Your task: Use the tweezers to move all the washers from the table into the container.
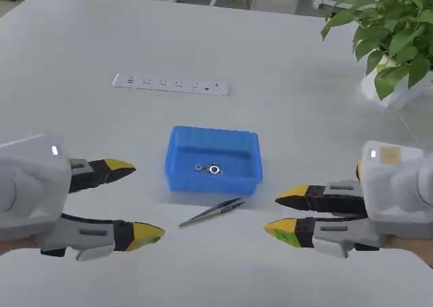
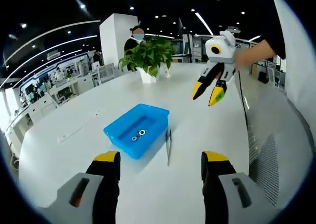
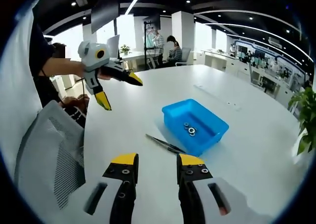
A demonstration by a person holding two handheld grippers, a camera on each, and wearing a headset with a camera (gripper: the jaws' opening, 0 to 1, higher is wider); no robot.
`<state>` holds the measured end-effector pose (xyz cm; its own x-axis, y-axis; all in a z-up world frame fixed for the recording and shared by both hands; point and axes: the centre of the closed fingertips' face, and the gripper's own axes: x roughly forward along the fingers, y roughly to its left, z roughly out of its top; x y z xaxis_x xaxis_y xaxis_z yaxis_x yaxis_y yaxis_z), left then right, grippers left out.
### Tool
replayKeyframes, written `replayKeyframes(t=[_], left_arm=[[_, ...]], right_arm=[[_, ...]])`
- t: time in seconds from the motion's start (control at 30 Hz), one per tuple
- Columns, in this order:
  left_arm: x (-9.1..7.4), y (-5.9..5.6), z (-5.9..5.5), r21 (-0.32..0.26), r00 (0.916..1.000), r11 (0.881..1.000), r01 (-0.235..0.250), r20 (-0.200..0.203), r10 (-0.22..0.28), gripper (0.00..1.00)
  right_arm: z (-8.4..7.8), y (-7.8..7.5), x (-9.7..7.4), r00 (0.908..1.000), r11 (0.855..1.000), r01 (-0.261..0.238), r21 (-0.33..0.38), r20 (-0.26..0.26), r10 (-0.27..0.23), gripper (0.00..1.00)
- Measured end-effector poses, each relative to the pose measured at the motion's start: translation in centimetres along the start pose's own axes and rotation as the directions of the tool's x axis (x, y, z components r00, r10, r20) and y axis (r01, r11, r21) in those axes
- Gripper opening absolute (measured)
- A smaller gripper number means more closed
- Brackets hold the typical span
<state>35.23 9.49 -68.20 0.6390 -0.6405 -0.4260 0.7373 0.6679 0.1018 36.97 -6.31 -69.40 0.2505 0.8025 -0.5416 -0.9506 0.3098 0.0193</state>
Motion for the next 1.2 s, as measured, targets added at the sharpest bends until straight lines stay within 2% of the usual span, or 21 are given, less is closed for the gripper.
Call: replayKeyframes(t=[0.07,0.27,0.4,0.53,0.6,0.73,0.83,0.93,1.03,1.2], left_arm=[[-1.0,-0.3,0.8,-0.015,0.9994,1.0,-0.015,0.03,0.015,0.85],[-2.8,-1.5,1.9,-0.036,0.9982,0.999,-0.012,0.058,0.014,0.99],[-3.5,-1.9,3.0,-0.031,0.996,0.999,-0.011,0.088,0.013,1.0],[-4.1,-1.4,4.0,-0.031,0.9922,0.999,-0.043,0.116,0.046,1.0],[-4.3,-1.3,4.3,-0.044,0.9903,0.998,-0.046,0.129,0.051,1.0],[-3.7,-1.0,4.3,-0.036,0.995,0.999,-0.03,0.094,0.034,1.0],[-3.6,-0.8,5.1,-0.02,0.9934,0.999,-0.033,0.11,0.035,1.0],[-3.7,-1.0,6.2,-0.021,0.9895,1.0,-0.023,0.142,0.026,1.0],[-3.6,-1.4,6.3,-0.017,0.9896,1.0,-0.012,0.143,0.014,1.0],[-3.6,-2.2,5.9,-0.01,0.9914,1.0,0.018,0.13,-0.016,1.0]], right_arm=[[0.5,-0.1,-1.0,0.9992,1.0,0.022,-0.007,0.034,-0.022,0.35],[1.7,0.4,-3.1,0.9925,0.997,0.071,-0.014,0.101,-0.069,0.49],[2.4,0.7,-3.9,0.9872,0.995,0.092,-0.029,0.133,-0.088,0.62],[2.6,1.0,-4.4,0.9884,0.99,0.111,-0.093,0.114,-0.1,0.73],[2.6,1.0,-4.4,0.9893,0.987,0.116,-0.113,0.103,-0.104,0.82],[2.5,0.6,-4.3,0.9902,0.983,0.124,-0.133,0.08,-0.114,0.9],[2.8,-0.2,-4.2,0.9865,0.98,0.152,-0.126,0.081,-0.142,0.99],[3.0,-0.7,-4.4,0.985,0.979,0.16,-0.124,0.085,-0.15,1.0],[3.2,-1.2,-4.6,0.9833,0.976,0.172,-0.137,0.082,-0.162,1.0],[4.1,-1.5,-5.1,0.9796,0.975,0.183,-0.128,0.107,-0.17,1.0]])
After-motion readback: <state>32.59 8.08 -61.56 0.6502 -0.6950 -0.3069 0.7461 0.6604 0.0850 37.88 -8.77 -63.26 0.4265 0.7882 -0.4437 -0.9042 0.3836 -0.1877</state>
